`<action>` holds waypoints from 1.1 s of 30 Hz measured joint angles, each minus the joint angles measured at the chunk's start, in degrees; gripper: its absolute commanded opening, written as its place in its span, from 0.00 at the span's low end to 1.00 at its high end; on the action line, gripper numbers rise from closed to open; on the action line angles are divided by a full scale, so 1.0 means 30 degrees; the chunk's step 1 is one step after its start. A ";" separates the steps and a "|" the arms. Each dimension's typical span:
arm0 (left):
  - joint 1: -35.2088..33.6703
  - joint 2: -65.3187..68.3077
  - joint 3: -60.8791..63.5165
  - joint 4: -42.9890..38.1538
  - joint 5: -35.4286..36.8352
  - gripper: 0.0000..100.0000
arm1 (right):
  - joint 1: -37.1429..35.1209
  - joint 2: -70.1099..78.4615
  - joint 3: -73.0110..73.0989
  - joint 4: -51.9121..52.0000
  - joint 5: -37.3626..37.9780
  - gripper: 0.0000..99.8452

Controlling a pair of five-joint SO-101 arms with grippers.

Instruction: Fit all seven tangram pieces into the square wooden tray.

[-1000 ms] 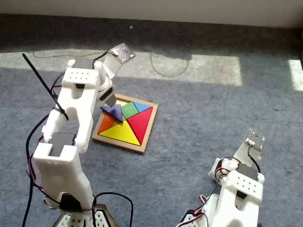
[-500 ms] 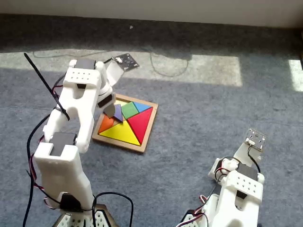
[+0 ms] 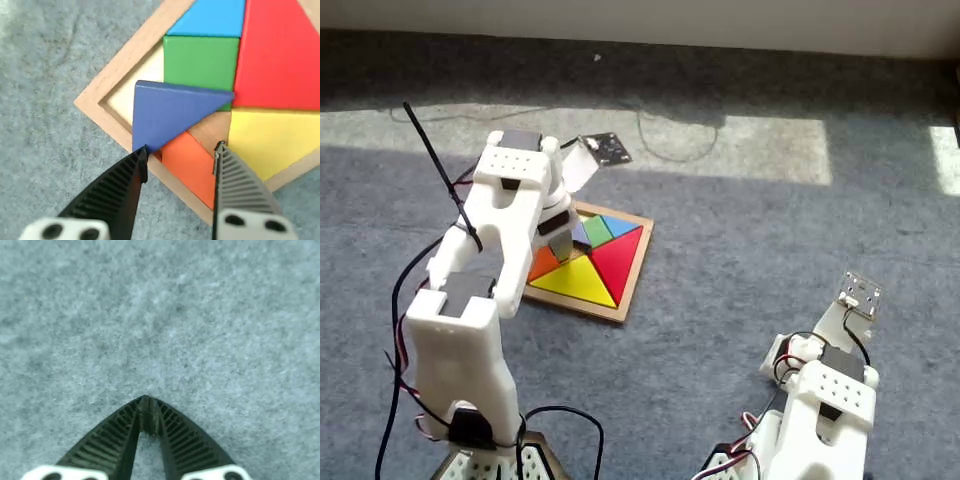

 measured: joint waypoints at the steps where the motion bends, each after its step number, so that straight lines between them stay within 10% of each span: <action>1: 0.0059 0.0029 -0.0029 -0.0410 0.0674 0.23 | 0.0000 0.0000 0.0000 0.0000 0.0000 0.00; 33: -0.0440 -0.2139 0.0000 -0.3868 0.7443 0.22 | 0.0000 0.0000 0.0000 0.0000 0.0000 0.00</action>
